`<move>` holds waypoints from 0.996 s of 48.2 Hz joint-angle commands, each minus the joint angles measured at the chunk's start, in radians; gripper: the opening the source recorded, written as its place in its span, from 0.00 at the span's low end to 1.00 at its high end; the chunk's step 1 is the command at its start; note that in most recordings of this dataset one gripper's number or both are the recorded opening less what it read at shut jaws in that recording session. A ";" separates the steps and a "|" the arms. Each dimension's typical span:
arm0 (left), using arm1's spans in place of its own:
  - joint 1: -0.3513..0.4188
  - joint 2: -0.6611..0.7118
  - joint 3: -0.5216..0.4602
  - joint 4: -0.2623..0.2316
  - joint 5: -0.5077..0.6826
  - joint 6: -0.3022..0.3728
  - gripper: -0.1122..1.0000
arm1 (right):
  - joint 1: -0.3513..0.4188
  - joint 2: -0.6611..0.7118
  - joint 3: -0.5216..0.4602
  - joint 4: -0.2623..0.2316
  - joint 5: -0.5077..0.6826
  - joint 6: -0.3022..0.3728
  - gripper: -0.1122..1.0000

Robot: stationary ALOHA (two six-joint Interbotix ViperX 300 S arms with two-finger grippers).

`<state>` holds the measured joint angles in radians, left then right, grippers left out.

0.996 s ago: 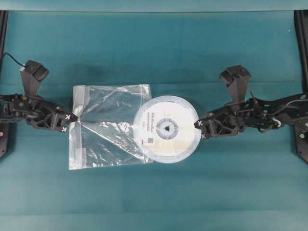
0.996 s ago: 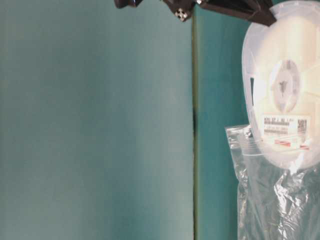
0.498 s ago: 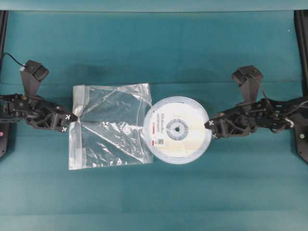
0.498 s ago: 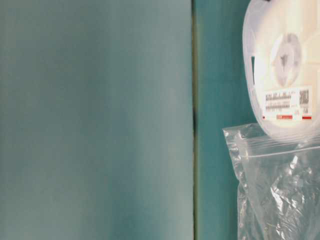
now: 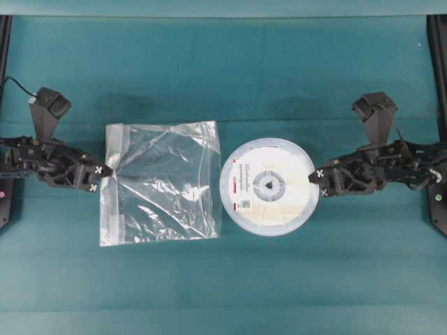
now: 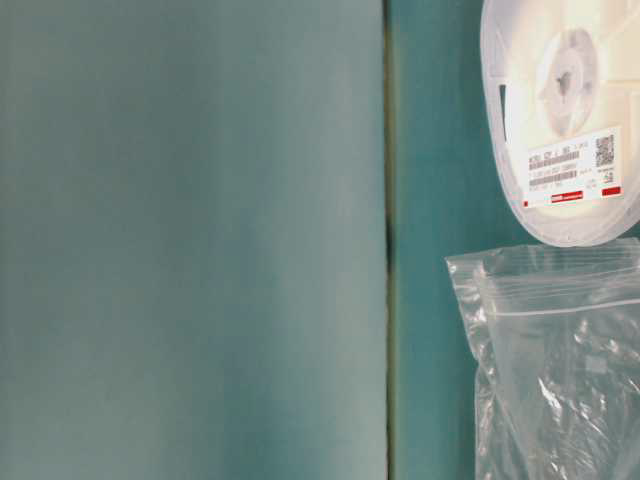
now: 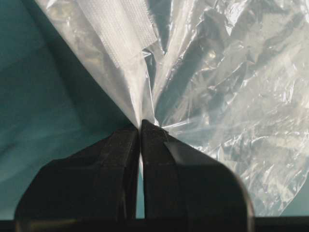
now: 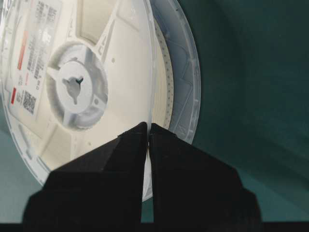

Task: Take out the reel from the clear zip bag.
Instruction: 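Lower the reel onto the table right of the bag with the right gripper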

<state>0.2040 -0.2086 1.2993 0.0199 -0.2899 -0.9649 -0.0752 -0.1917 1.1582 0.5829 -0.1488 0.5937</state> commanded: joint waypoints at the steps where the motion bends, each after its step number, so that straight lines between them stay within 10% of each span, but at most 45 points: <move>1: 0.002 -0.002 -0.011 0.003 -0.003 0.003 0.10 | -0.002 -0.014 -0.002 0.002 -0.003 0.005 0.14; 48: 0.002 -0.002 -0.014 0.002 -0.005 0.002 0.10 | -0.005 -0.066 0.025 0.002 0.021 0.005 0.14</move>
<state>0.2040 -0.2086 1.2977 0.0199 -0.2899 -0.9649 -0.0782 -0.2439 1.1873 0.5814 -0.1227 0.5937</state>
